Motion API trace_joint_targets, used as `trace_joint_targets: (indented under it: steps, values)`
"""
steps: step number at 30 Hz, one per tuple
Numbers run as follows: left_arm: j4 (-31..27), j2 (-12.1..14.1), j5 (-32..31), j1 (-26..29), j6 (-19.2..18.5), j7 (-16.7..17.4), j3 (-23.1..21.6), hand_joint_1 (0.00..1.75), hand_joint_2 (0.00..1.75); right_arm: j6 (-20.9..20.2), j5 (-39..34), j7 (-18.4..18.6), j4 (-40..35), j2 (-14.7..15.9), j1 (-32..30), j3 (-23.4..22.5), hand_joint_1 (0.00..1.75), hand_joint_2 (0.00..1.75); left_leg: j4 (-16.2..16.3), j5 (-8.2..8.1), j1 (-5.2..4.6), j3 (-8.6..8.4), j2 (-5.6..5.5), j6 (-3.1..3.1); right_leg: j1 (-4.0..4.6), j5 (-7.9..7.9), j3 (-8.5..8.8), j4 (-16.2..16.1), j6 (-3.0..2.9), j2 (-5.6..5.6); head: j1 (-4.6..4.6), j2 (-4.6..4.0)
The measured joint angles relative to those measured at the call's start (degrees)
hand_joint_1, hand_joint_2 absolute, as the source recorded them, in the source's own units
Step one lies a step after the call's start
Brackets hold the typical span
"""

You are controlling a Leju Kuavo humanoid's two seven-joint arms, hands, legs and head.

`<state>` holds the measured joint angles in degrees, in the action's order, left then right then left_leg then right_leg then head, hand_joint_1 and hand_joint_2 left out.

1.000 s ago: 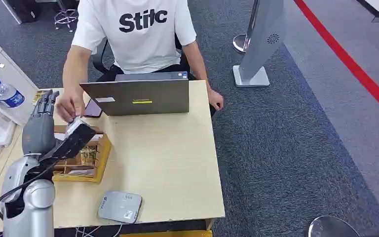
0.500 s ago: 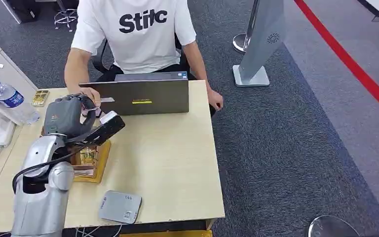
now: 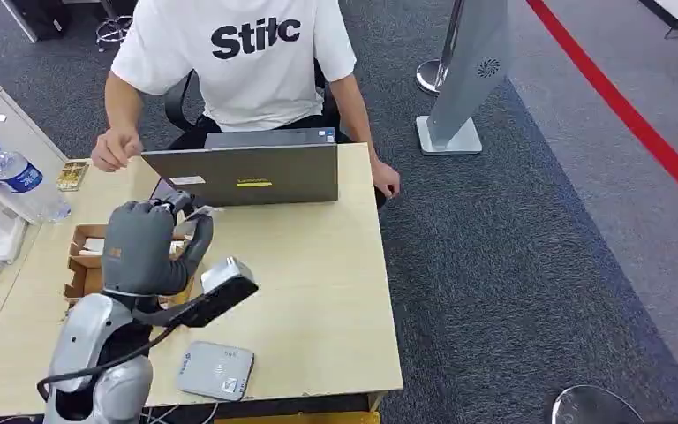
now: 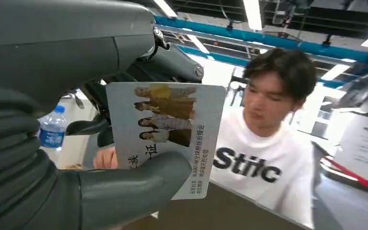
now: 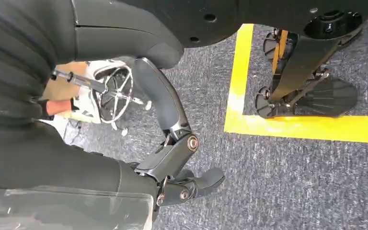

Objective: Pass the card to the sensor for recognition and then transmit it.

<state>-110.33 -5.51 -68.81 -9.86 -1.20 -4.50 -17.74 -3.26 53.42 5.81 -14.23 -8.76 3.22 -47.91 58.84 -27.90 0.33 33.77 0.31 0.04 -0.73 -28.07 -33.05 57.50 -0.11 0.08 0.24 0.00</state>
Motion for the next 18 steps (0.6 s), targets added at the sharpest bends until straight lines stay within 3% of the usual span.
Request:
trace_joint_targets:
  steps: [6, 10, 14, 18]
  values:
    - [-6.11, 0.11, 1.84, 6.98, 0.83, -1.34, -3.48, 1.75, 1.75, 0.2, -0.13, 0.0, 0.0, -0.02, -0.01, -1.34, 0.0, 1.75, -0.03, -0.02, 0.02, -0.05, 0.0, 0.02, 0.0, -0.01, 0.05, 0.0, -0.01, -0.01, 0.0, 0.0]
    - [-7.29, 1.12, 4.06, 14.57, 1.81, -1.66, -4.77, 1.75, 1.75, 0.33, -0.52, -0.35, -0.04, -0.28, -0.22, -2.86, 0.0, 1.75, -0.05, -0.05, 0.01, -0.08, 0.01, 0.01, 0.0, -0.1, 0.07, 0.0, -0.05, -0.01, 0.02, 0.0]
    - [-7.15, 2.62, 6.47, 21.56, 2.76, 1.99, -4.66, 1.75, 1.75, 0.33, -0.02, -0.48, -0.35, -0.59, -0.34, -4.16, 0.0, 1.75, -0.05, -0.11, 0.03, -0.08, 0.01, -0.04, 0.01, -0.15, 0.07, 0.0, -0.1, -0.02, 0.0, 0.0]
    - [-5.51, 3.04, 6.43, 25.28, 2.58, 4.11, -2.54, 1.75, 1.75, 0.33, 1.23, -0.48, -0.66, -0.77, -0.34, -5.1, 0.0, 1.75, -0.06, -0.13, 0.03, -0.08, 0.0, -0.06, 0.01, -0.16, 0.07, 0.0, -0.1, -0.02, 0.0, 0.0]
